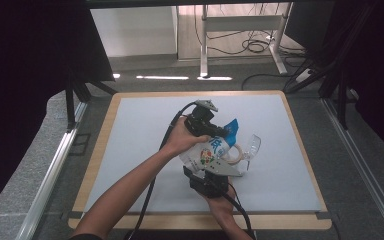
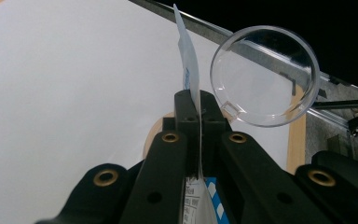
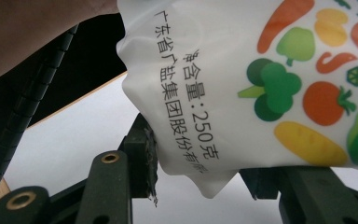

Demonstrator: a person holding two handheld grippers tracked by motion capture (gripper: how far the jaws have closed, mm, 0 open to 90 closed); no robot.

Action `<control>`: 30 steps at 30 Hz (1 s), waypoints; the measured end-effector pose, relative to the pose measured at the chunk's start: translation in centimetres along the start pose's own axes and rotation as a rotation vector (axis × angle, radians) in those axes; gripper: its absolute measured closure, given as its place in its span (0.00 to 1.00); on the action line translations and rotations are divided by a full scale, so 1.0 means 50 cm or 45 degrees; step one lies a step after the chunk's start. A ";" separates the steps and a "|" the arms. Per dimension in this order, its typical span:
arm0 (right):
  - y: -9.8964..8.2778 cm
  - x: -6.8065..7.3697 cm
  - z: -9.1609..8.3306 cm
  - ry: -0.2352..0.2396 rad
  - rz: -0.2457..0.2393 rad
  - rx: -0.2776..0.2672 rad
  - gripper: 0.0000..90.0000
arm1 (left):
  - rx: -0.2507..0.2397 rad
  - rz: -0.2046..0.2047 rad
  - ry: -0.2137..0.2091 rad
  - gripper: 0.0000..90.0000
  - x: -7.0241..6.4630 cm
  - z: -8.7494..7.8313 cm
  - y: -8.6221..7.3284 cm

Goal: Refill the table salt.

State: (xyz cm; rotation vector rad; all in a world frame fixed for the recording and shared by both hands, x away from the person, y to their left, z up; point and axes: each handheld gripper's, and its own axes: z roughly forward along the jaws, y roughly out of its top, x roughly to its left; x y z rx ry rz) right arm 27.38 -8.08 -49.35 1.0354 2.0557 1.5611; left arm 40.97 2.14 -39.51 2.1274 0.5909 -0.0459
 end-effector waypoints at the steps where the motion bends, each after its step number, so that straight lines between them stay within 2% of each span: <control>1: 0.000 0.000 -0.001 -0.002 0.003 -0.002 0.59 | 0.003 0.004 -0.001 1.00 -0.001 0.000 0.001; 14: 0.003 0.001 -0.008 0.002 0.012 -0.026 0.59 | -0.003 -0.004 -0.008 1.00 -0.003 0.001 0.005; 30: 0.007 0.000 -0.011 0.010 0.040 -0.037 0.59 | 0.020 0.015 -0.002 1.00 -0.006 0.005 0.012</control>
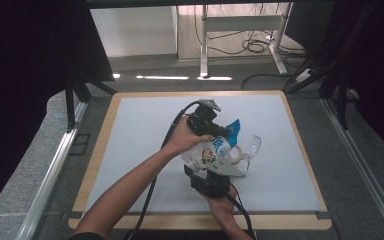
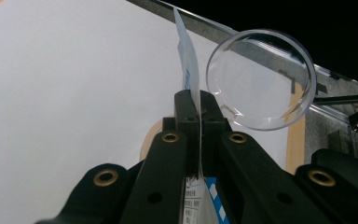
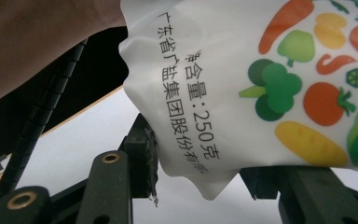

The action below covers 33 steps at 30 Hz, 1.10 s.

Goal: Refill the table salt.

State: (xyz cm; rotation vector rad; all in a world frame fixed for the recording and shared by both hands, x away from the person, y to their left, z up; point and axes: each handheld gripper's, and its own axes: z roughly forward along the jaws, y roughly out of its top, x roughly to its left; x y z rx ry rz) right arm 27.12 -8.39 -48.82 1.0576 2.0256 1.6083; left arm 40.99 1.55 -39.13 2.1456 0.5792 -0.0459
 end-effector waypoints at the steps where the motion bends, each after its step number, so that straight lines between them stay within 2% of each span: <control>1: 0.000 0.000 0.000 0.001 0.001 -0.002 0.59 | 0.001 0.000 0.000 1.00 0.000 0.000 0.000; 10: 0.003 -0.001 -0.003 0.022 0.011 -0.011 0.59 | 0.000 -0.002 0.002 1.00 -0.001 0.000 0.002; 33: 0.003 -0.001 -0.001 0.020 0.005 -0.010 0.60 | 0.013 0.017 0.015 1.00 -0.001 -0.001 0.002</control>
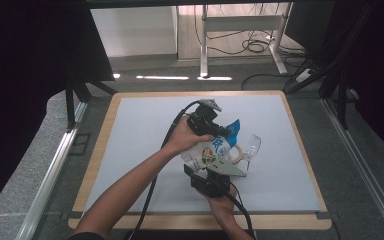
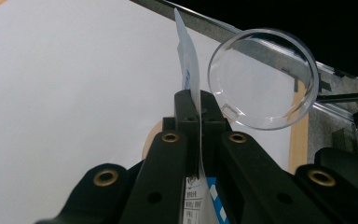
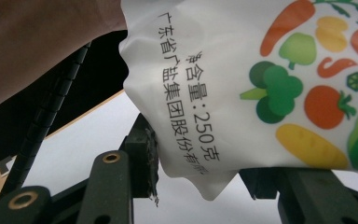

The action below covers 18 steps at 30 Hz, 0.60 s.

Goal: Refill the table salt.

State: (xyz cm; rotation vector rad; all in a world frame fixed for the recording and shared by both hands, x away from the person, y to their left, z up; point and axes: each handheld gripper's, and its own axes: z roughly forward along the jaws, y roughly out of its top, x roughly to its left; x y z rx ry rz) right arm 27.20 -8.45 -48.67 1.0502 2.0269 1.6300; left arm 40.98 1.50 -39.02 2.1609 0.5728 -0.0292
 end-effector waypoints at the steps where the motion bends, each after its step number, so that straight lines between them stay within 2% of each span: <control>1: 0.000 0.000 0.000 -0.003 -0.005 0.000 0.60 | 0.000 0.000 0.000 1.00 0.000 0.000 0.000; 18: -0.002 0.005 0.006 -0.033 -0.011 -0.016 0.61 | 0.016 0.009 0.007 1.00 0.001 0.003 0.001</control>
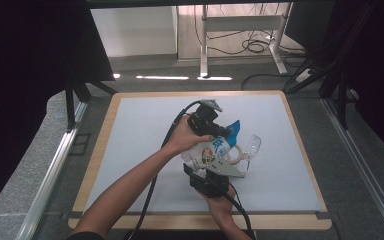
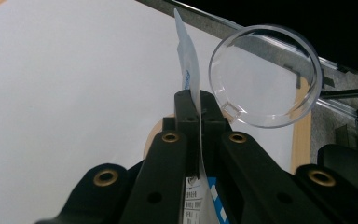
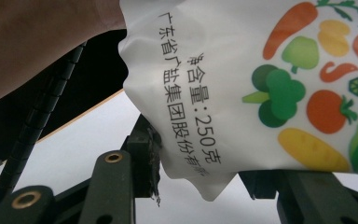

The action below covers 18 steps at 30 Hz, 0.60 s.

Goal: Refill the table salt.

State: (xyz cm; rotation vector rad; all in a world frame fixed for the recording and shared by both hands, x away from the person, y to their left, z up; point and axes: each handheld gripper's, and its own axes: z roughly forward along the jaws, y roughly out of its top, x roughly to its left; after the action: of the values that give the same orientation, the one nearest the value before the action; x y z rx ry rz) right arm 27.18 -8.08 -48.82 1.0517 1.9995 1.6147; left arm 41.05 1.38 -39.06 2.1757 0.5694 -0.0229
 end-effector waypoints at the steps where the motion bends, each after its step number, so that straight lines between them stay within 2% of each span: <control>1: 0.000 0.000 0.001 0.001 0.001 0.001 0.61 | 0.001 -0.002 0.001 1.00 0.001 0.000 -0.001; 18: 0.000 -0.005 0.002 0.005 0.013 -0.002 0.61 | 0.000 -0.017 -0.006 1.00 0.005 0.004 0.000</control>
State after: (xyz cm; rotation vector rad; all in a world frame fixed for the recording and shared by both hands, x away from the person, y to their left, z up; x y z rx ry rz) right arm 27.44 -8.20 -48.89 1.0610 1.9981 1.6248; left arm 41.32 1.33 -39.22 2.1709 0.5818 -0.0351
